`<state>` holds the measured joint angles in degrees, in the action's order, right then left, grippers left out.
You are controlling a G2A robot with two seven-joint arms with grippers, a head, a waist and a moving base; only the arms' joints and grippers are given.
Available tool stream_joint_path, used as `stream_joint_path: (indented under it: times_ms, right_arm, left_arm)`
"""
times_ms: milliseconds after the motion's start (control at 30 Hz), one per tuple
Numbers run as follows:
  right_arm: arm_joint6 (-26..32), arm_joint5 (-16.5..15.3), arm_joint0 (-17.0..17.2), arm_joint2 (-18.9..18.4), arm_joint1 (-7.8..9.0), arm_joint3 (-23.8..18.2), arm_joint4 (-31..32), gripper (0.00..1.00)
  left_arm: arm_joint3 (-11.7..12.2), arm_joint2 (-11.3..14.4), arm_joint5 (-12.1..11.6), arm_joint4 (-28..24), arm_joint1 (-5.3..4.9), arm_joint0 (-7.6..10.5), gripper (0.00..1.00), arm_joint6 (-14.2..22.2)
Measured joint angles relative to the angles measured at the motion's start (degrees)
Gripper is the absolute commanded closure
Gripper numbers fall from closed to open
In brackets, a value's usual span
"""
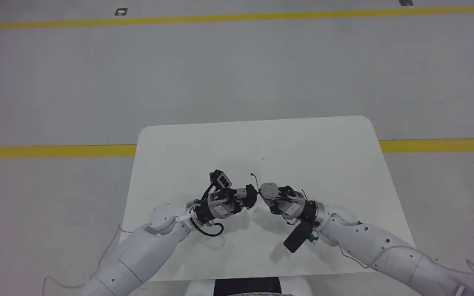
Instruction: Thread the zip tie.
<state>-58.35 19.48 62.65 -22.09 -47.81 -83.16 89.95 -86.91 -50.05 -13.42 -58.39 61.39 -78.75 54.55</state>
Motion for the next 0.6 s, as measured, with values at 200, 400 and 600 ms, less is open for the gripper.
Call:
stream_joint_path:
  times_ms: [200, 400, 600]
  right_arm:
    - [0.1, 0.0, -0.3, 0.3, 0.0, 0.1, 0.0, 1.0]
    - [0.1, 0.0, -1.3, 1.2, 0.34, 1.0, 0.0, 1.0]
    - [0.5, 0.0, -2.4, 3.3, 0.91, 1.7, 0.0, 1.0]
  left_arm:
    - [0.0, 0.0, 0.0, 0.0, 0.0, 0.0, 1.0, 0.0]
    - [0.0, 0.0, 0.0, 0.0, 0.0, 0.0, 1.0, 0.0]
    - [0.0, 0.0, 0.0, 0.0, 0.0, 0.0, 1.0, 0.0]
